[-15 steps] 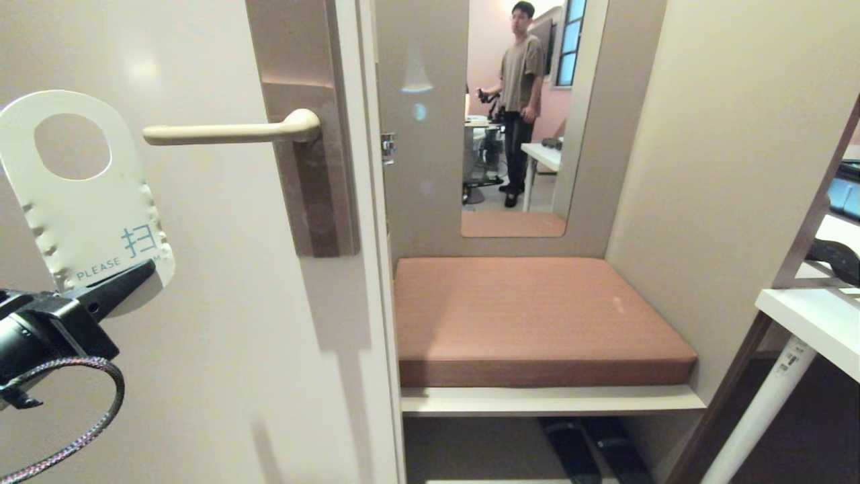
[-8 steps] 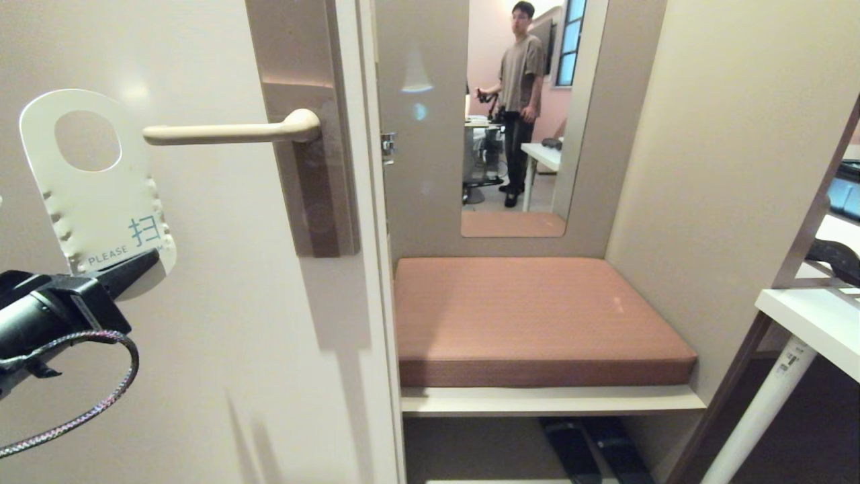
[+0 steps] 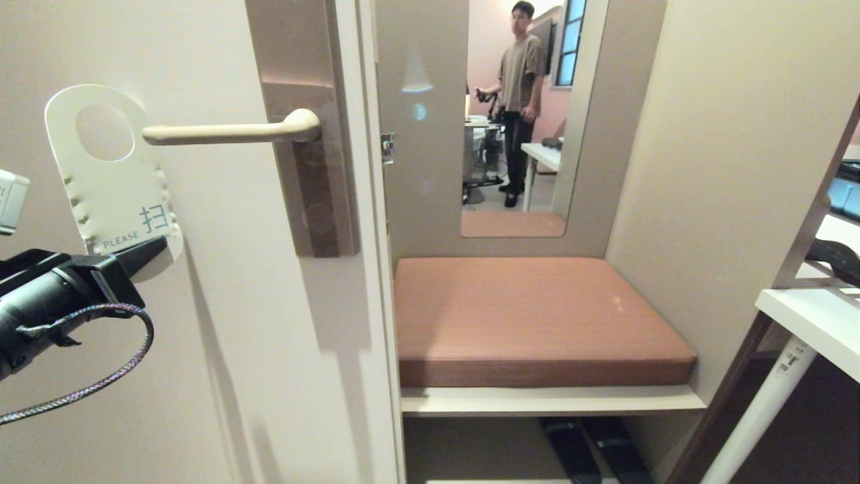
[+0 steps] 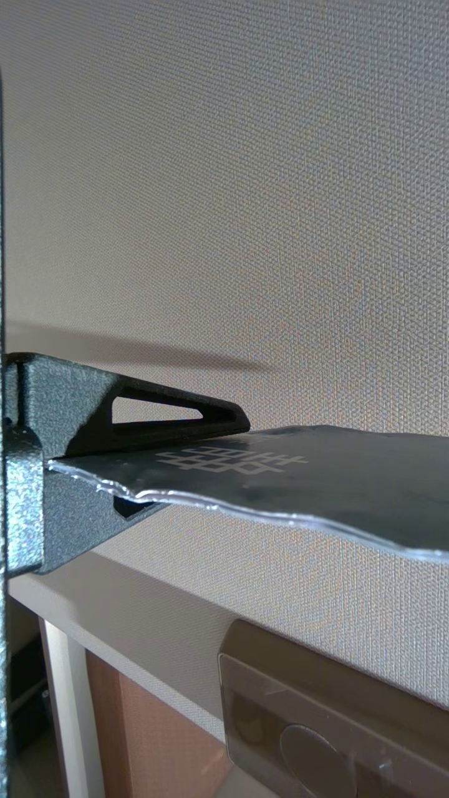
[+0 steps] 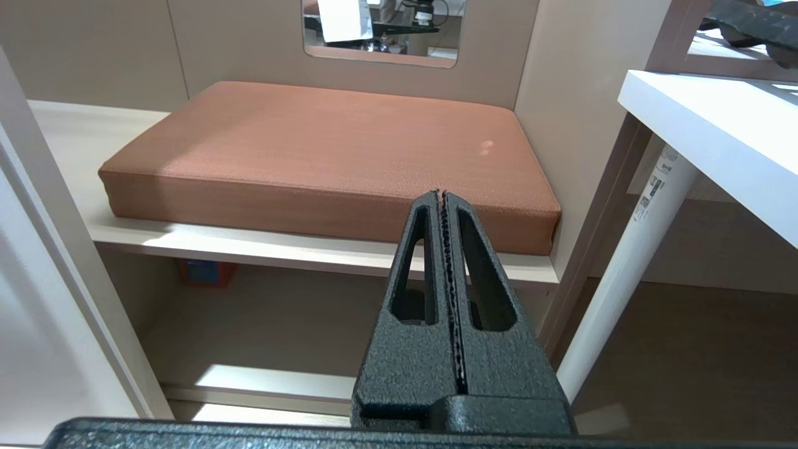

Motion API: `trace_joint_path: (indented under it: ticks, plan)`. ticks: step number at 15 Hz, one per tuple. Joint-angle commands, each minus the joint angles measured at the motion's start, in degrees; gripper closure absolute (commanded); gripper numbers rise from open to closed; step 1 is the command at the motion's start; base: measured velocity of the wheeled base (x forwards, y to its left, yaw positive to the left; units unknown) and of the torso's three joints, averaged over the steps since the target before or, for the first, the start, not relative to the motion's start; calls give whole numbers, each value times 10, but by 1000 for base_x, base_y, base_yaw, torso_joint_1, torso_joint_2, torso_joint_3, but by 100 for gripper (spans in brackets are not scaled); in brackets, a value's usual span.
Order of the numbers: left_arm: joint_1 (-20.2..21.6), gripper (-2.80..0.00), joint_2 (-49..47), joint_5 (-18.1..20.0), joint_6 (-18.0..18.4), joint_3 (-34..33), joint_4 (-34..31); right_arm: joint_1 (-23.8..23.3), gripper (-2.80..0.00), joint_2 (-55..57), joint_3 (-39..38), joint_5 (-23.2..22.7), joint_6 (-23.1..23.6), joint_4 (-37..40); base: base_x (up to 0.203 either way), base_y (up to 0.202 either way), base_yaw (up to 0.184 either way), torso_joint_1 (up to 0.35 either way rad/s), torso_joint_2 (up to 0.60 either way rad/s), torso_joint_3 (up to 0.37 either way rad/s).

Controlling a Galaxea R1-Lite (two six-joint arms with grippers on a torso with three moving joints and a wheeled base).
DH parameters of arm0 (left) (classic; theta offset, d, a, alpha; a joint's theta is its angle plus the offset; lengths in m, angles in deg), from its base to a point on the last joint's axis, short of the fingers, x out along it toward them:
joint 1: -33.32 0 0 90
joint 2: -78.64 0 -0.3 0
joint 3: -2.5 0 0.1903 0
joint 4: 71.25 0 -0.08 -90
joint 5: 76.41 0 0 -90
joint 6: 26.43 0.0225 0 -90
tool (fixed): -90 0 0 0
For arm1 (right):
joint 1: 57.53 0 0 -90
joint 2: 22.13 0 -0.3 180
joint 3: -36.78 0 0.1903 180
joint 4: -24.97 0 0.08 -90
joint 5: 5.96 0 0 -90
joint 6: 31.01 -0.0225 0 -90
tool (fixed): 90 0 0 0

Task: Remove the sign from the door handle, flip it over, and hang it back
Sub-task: Hang the sign back with the other side facing out

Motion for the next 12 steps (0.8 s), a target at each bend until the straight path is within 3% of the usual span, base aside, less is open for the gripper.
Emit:
trace_joint_path:
  ticks: [1, 12]
  plan:
    - [-1, 0, -7, 1, 0, 2, 2, 0, 0, 0, 0, 0, 0, 0, 0, 0, 0, 0, 0, 0]
    - [-23, 0, -27, 2, 5, 1, 14, 0, 0, 0, 0, 0, 0, 0, 0, 0, 0, 0, 0, 0]
